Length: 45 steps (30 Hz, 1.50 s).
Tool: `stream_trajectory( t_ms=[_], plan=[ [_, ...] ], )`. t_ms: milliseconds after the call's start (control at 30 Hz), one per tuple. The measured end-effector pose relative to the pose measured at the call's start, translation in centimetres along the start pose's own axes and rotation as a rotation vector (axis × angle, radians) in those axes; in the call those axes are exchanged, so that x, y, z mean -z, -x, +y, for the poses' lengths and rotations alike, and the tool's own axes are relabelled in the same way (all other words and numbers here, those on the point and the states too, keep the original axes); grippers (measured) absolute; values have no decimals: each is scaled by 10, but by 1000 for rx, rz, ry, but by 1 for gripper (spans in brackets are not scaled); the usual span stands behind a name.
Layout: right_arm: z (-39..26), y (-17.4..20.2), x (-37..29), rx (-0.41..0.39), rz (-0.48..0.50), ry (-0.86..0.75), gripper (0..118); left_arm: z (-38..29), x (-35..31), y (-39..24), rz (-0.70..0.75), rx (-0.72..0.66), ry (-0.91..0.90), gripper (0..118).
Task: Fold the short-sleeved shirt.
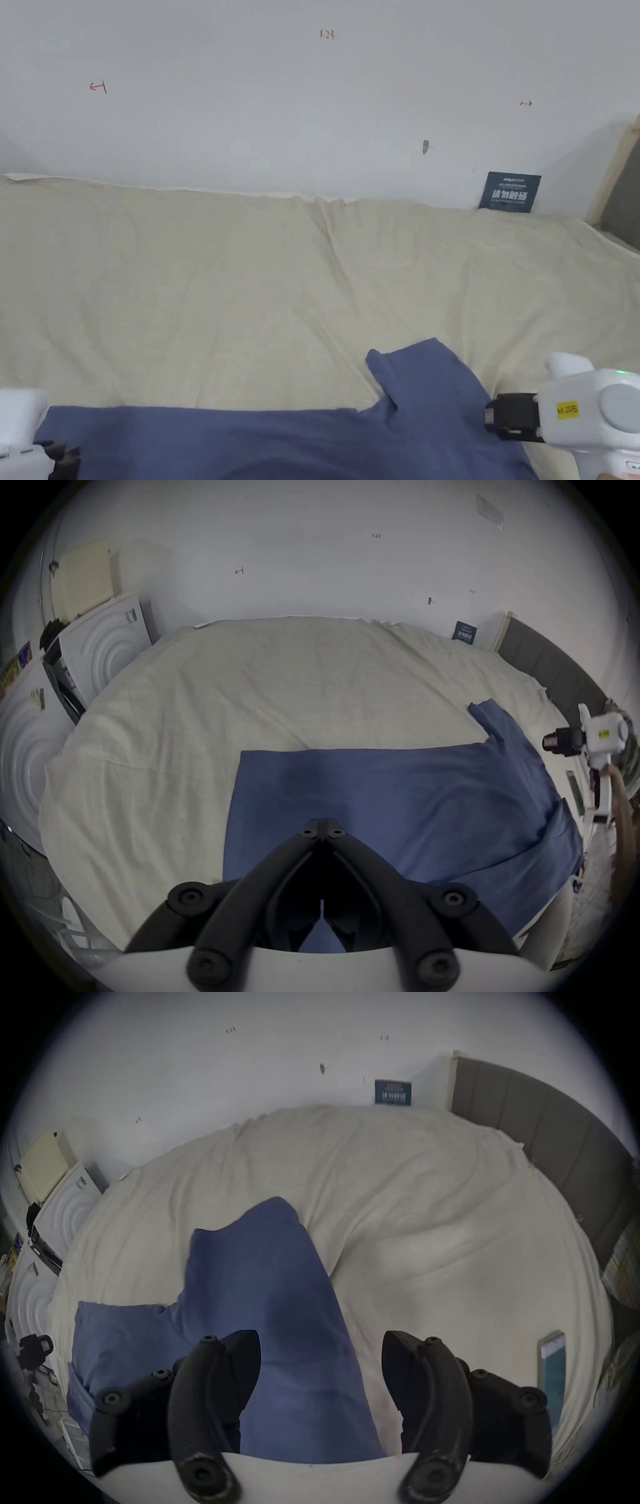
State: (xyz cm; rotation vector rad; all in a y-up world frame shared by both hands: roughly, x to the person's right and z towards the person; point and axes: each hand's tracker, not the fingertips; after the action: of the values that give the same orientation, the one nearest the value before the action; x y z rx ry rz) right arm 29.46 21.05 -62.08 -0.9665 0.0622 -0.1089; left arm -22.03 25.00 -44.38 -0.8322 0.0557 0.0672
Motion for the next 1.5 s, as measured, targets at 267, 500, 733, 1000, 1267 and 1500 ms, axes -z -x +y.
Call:
stream_trajectory(
  t_ms=[267,500,733,1000,1267,1500],
  plan=[
    [10,19,55,-131,-54,139,72,-3,13,12,6,-44,42,0],
    [13,18,38,-164,-5,113,0,-3,15,23,23,-62,53,0],
    [14,24,28,-183,-19,88,0,14,22,46,41,-131,39,6],
    [13,36,11,-218,-26,68,0,60,75,77,-28,-141,193,106],
    [12,36,14,-205,-26,69,0,81,158,88,28,-181,298,106],
    [11,38,11,-226,-32,58,0,84,166,66,92,-28,316,75]
  ],
)
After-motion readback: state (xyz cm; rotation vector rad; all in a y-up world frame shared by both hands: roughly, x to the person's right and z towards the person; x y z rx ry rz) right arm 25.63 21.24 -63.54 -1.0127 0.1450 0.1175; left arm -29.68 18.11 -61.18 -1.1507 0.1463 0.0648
